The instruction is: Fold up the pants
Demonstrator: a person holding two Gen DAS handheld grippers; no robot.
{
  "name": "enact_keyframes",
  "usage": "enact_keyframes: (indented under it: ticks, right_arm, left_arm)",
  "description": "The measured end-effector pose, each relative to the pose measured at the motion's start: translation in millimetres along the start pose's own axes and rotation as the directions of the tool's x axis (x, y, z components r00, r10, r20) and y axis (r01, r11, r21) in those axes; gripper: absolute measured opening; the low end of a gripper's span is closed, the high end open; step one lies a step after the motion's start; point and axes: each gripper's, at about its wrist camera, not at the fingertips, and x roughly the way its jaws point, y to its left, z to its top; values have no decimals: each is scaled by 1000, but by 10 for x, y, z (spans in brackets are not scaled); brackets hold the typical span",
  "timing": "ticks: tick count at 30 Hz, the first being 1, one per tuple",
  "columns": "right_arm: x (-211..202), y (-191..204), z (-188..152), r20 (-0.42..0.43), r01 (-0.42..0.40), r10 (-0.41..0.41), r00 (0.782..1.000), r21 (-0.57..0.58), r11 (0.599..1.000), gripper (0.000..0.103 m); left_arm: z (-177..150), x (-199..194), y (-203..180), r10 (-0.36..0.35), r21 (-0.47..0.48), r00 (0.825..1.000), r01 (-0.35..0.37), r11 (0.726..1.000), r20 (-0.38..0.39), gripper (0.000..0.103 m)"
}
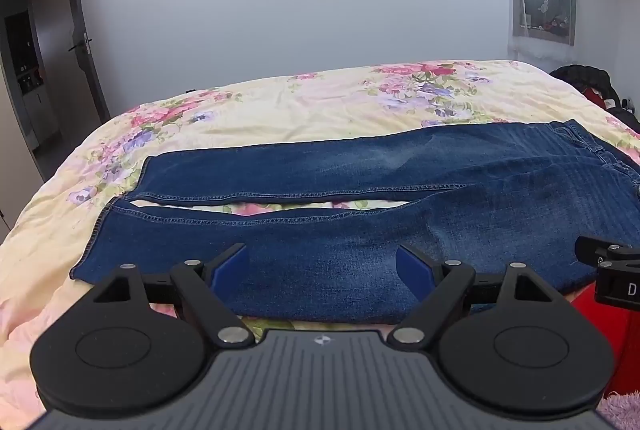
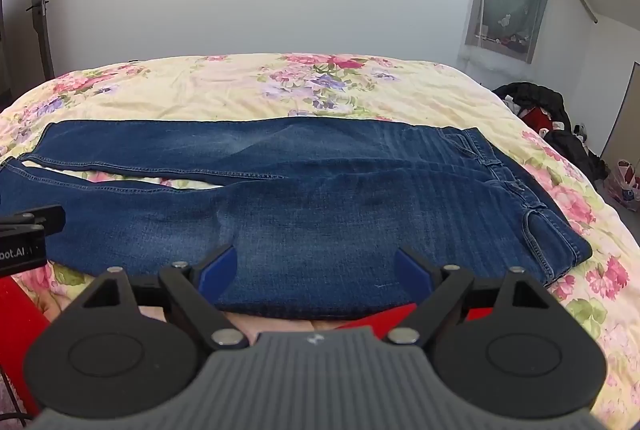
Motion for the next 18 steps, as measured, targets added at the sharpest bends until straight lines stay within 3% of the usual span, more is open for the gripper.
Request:
enact_keyframes:
  ticks: [18]
  right_arm:
    - [-31,-4,-28,6,2,-2,1000,-3,1000,82]
  left_arm:
    - [29,-45,89,-5,-1,1000,5,1000,-1,97]
